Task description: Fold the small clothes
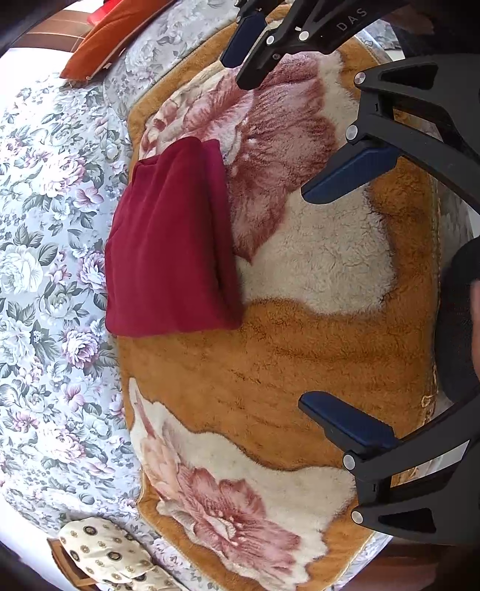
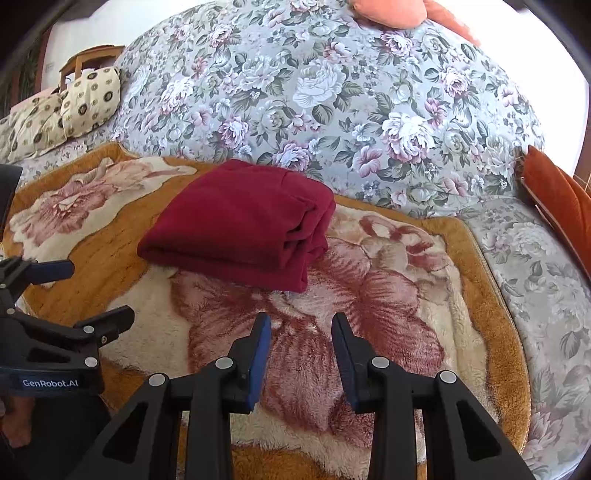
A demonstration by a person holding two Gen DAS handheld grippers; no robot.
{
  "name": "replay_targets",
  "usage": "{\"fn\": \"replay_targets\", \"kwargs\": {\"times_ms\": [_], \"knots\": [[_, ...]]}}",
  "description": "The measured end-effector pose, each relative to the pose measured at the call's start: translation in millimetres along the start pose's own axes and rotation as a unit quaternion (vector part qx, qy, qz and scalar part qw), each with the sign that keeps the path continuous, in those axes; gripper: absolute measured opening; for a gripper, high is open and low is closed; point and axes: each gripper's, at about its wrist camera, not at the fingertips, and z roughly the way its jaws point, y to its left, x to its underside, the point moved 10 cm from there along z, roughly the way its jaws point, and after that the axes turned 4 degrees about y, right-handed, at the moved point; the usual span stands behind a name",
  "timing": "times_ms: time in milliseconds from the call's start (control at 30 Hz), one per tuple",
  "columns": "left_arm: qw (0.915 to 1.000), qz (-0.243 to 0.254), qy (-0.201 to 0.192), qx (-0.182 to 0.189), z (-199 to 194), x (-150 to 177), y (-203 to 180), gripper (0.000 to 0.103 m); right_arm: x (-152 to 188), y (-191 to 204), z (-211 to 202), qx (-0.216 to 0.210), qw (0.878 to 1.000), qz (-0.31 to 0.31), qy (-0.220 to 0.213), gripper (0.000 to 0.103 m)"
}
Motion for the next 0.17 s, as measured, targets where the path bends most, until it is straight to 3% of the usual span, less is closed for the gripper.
{"fn": "replay_targets", "kwargs": {"times_ms": [167], "knots": [[0.9999,0.01,-0.012,-0.002,-3.5,-2.4,-3.1,0.102,-0.4,0.8,-0.5,0.0,1.0,0.0,0.0,0.033]]}}
